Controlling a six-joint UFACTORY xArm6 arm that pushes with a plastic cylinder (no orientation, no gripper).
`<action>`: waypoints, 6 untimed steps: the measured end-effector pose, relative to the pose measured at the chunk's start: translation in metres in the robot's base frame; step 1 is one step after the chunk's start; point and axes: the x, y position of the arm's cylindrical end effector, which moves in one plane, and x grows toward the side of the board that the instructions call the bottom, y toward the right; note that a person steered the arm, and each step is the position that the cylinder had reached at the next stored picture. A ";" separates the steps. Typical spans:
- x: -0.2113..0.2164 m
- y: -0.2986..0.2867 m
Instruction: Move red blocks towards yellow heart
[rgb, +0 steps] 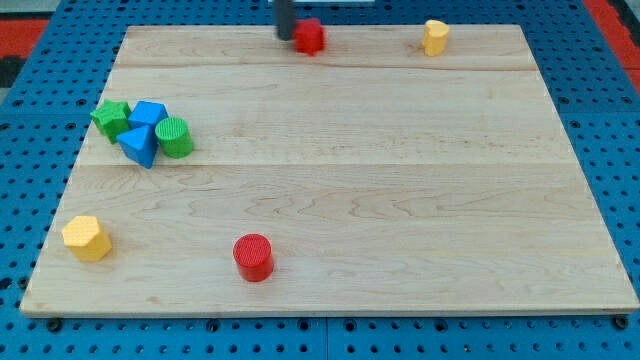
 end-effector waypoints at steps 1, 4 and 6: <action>0.016 0.087; 0.248 0.127; 0.375 -0.003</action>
